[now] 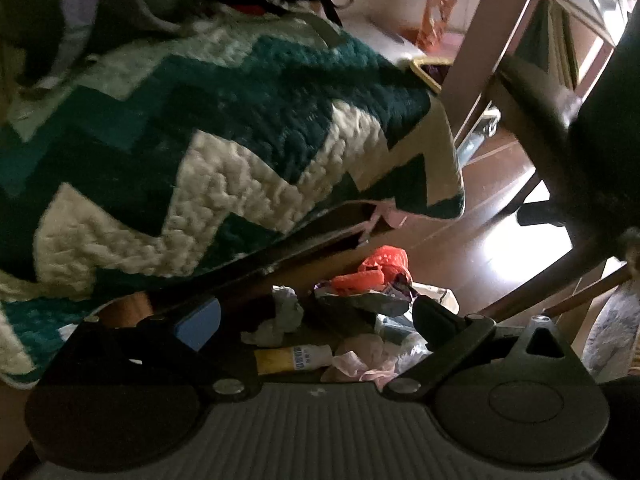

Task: Collect trash
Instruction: 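Lower both tools under the quilt-draped chair toward the trash pile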

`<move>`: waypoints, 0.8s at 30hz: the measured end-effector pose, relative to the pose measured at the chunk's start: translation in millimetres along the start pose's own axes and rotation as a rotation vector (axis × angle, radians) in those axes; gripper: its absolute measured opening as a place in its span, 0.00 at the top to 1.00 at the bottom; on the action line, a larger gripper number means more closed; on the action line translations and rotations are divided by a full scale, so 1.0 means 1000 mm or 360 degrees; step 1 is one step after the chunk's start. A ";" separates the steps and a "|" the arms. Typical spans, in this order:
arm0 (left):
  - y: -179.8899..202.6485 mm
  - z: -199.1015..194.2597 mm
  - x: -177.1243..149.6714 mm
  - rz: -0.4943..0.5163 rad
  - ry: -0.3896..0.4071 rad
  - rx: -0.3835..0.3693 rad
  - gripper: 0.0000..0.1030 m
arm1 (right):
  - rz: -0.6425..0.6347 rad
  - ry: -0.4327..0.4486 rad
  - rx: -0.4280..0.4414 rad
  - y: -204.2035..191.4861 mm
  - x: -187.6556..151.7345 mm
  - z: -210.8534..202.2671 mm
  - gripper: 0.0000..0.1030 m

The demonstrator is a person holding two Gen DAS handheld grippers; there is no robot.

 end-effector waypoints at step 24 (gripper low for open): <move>0.013 0.216 -0.088 -0.0043 -0.0605 -0.0105 0.00 | -0.0197 -0.0510 0.0085 0.014 -0.037 0.264 0.35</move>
Point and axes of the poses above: each gripper's, at about its wrist camera, not at the fingertips, and z roughly the way its jaws point, y to its right, x to its top, the point moved 4 cm from there along z, roughly the way its jaws point, and after that the axes turned 6 degrees about y, right-handed, at the moved point
